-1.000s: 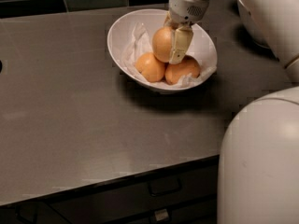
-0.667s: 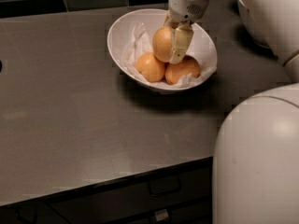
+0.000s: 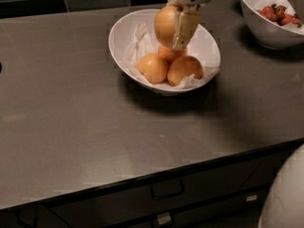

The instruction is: Pick orange from white bowl

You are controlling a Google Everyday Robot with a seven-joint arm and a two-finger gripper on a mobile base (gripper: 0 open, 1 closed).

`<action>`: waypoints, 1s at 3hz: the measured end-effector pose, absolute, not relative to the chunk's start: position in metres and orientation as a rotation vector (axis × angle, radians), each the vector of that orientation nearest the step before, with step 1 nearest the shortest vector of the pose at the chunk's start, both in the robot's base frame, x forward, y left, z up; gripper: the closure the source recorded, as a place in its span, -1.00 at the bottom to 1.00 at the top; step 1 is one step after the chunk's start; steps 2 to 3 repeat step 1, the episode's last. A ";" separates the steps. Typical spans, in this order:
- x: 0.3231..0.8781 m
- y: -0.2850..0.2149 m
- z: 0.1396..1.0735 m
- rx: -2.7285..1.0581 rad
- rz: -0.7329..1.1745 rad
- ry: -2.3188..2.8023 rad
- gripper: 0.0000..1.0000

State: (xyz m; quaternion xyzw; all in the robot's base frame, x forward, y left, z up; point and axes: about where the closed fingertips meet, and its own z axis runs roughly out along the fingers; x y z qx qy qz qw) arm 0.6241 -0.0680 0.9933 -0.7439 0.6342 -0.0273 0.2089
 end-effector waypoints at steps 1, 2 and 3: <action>0.608 -0.065 1.026 -2.021 -0.200 1.736 1.00; 0.608 -0.065 1.026 -2.021 -0.200 1.736 1.00; 0.608 -0.065 1.026 -2.021 -0.200 1.736 1.00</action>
Offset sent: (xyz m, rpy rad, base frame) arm 0.0000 0.0000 0.0000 0.0000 0.0000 0.0000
